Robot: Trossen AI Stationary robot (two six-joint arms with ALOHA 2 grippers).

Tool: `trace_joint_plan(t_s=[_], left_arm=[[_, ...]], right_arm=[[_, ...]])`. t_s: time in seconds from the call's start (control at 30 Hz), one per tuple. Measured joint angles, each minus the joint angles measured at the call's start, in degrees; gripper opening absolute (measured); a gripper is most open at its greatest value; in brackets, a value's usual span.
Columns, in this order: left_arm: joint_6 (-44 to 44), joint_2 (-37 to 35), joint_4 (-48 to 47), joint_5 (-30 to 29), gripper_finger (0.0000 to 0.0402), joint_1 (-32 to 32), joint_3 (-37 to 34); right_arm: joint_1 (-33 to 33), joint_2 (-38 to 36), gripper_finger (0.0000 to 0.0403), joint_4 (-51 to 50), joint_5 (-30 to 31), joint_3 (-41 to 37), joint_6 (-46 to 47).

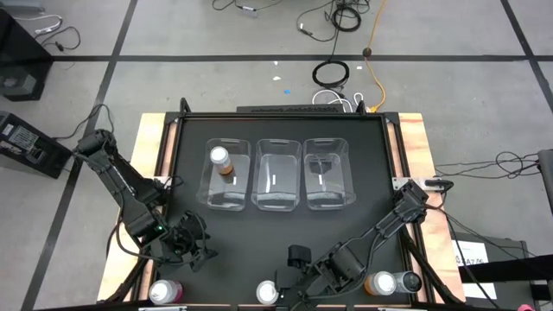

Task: Sort soda cans
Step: Put the left white-blue soda can into the right transparent bin

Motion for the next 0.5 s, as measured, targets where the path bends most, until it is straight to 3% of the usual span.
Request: trace_joint_plan(t_s=[0.3,0.5], left_arm=[[0.0,0.0,0.0,0.0,0.0345,0.0,0.0],[0.0,0.0,0.0,0.0,0.0345,0.0,0.0]], right_arm=[[0.0,0.0,0.0376,-6.7,3.2,0.0,-0.1],[0.0,0.0,0.0389,-3.7,2.7,0.0,2.9]])
